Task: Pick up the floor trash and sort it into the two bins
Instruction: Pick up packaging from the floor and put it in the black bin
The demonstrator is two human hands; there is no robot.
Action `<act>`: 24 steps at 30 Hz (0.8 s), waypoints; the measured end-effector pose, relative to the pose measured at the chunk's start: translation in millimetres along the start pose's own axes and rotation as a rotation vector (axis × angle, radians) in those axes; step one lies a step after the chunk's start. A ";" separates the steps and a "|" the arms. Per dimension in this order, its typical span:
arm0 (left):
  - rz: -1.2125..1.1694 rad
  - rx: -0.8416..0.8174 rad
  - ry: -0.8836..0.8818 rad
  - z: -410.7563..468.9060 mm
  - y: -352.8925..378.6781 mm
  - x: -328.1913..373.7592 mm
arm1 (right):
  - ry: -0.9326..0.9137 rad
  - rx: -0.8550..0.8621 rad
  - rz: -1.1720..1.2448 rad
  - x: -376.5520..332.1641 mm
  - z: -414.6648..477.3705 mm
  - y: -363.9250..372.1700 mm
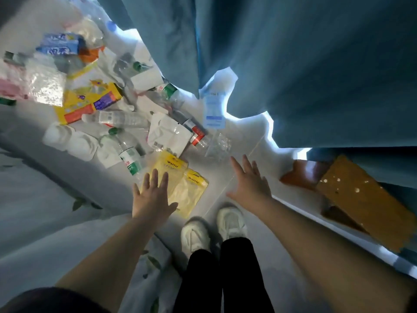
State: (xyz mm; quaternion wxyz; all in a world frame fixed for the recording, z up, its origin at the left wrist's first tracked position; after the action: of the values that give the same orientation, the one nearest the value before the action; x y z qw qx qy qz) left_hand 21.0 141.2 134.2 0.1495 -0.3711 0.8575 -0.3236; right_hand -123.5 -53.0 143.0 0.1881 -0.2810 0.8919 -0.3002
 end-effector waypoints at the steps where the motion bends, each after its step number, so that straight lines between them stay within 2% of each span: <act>1: -0.030 0.000 -0.039 12.8 13.5 -5.2 | 0.005 -0.003 -0.018 -0.7 20.0 9.8; 7: -0.189 0.047 -0.240 82.2 82.9 -28.3 | 0.035 0.014 -0.114 9.9 119.3 70.2; 10: -0.291 0.169 -0.365 102.5 104.0 -36.2 | 0.052 0.038 -0.078 16.5 156.3 90.7; 13: -0.345 0.282 -0.478 113.1 116.2 -40.7 | 0.032 0.145 -0.019 19.1 186.8 99.8; 18: -0.327 0.358 -0.534 127.2 125.8 -36.8 | 0.091 0.159 0.019 14.3 211.5 108.3; 20: -0.353 0.420 -0.531 130.4 126.2 -35.2 | 0.087 0.204 -0.061 15.4 214.9 115.5; 24: -0.471 0.477 -0.497 132.0 120.1 -40.1 | 0.063 0.293 0.005 14.6 213.2 114.0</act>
State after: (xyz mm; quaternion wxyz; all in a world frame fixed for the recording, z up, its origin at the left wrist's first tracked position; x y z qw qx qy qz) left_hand 49.0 173.9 -43.6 0.3558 -0.5787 0.5880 -0.4391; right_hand -71.5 -78.1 -92.2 0.1999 -0.2386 0.8448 -0.4351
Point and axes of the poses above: each hand's wrist, its own z-axis towards the middle knuckle, its own y-axis out of the palm, x = y × z, the point moved 1 cm from there along z, towards the middle knuckle, and after that the axes turned 4 degrees about x, right-handed, at the moved point
